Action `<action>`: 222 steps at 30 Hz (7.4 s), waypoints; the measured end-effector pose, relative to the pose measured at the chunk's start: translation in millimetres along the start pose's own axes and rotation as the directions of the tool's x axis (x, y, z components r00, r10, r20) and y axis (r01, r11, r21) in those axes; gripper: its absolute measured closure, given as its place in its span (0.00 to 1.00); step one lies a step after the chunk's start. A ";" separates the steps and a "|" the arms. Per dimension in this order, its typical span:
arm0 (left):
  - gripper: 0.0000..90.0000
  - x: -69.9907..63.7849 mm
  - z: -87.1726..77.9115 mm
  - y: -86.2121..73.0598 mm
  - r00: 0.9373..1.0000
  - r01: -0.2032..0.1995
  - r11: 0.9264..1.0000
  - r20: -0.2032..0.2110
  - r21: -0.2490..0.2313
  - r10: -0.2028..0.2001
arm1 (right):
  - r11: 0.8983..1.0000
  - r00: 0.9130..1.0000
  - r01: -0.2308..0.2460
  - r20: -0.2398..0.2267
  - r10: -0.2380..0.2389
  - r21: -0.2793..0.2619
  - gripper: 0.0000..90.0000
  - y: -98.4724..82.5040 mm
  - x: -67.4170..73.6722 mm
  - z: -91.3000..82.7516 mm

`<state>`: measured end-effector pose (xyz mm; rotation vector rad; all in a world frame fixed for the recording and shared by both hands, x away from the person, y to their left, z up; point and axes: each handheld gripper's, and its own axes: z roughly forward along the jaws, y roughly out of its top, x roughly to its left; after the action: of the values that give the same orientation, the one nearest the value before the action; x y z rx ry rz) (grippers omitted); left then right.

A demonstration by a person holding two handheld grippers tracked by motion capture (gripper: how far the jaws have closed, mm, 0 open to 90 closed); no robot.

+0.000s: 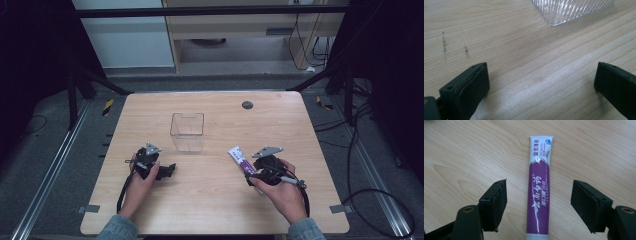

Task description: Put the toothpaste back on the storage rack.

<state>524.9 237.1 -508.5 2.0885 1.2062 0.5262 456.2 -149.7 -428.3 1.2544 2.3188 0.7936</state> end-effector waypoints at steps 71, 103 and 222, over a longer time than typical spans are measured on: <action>0.00 0.5 0.8 1.1 1.000 -0.003 1.000 -0.001 0.003 0.003 | 0.978 0.998 -0.041 -0.040 0.050 0.205 0.57 32.8 -7.7 75.5; 0.00 0.6 1.2 1.4 1.000 -0.003 1.000 0.000 0.002 0.003 | 0.949 0.997 -0.052 -0.041 0.068 0.311 0.61 44.2 -13.1 92.7; 0.00 0.6 1.4 1.5 1.000 -0.006 1.000 0.001 0.000 0.006 | 0.935 0.997 -0.073 -0.017 0.071 -0.347 0.87 197.6 19.6 21.1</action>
<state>526.9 236.5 -508.4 2.0927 1.2002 0.5277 582.4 -39.9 -319.3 1.1810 2.0262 1.1721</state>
